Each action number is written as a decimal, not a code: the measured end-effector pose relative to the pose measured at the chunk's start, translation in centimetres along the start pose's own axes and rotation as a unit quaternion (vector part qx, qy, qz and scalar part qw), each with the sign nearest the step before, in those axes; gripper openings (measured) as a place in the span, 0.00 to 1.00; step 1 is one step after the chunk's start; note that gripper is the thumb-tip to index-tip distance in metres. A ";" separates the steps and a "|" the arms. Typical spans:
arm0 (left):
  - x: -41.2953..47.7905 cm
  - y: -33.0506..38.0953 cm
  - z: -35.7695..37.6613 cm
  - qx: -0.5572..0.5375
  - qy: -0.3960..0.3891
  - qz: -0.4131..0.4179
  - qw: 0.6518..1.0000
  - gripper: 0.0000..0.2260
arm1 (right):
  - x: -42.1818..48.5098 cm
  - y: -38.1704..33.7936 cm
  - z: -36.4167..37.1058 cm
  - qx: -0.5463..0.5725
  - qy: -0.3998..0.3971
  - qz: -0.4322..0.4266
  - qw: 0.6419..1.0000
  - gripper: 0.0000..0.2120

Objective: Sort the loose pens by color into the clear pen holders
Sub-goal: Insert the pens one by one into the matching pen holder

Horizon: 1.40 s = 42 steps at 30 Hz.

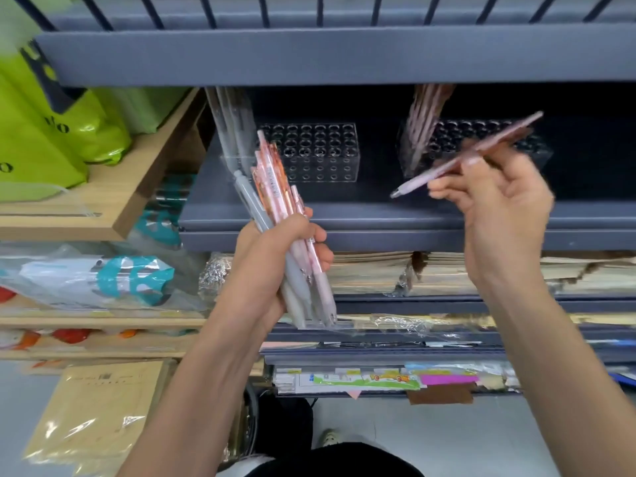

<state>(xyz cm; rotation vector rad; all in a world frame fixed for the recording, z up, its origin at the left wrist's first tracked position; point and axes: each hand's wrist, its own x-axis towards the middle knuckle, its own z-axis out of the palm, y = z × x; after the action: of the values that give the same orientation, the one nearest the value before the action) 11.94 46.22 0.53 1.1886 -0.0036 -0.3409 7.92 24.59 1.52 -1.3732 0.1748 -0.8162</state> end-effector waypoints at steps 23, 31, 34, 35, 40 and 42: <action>-0.8 0.1 1.0 0.012 0.040 -0.001 0.999 0.12 | 10.3 0.4 -0.3 -0.512 -0.035 -0.098 0.853 0.10; -0.9 -0.1 0.8 0.034 0.045 0.003 0.998 0.04 | 10.7 -0.6 0.6 -0.582 -0.100 -0.107 0.800 0.10; -0.9 -0.1 0.8 0.033 0.041 0.002 0.999 0.05 | 10.8 -1.1 1.0 -0.610 -0.116 -0.115 0.776 0.13; -0.9 -0.1 0.8 0.033 0.040 0.003 0.999 0.05 | 10.7 -1.2 1.2 -0.615 -0.120 -0.115 0.771 0.13; -0.9 -0.1 0.8 0.022 0.036 0.001 0.999 0.09 | 10.6 -1.1 1.2 -0.602 -0.110 -0.113 0.783 0.12; -0.9 -0.1 0.7 0.015 0.036 0.001 0.999 0.11 | 10.5 -1.0 0.9 -0.562 -0.089 -0.109 0.815 0.11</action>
<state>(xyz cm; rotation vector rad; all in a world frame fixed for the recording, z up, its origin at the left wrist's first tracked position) 10.91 45.81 0.83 1.2305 0.0525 -0.2975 15.55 19.00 6.20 -2.6241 0.3956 -0.7744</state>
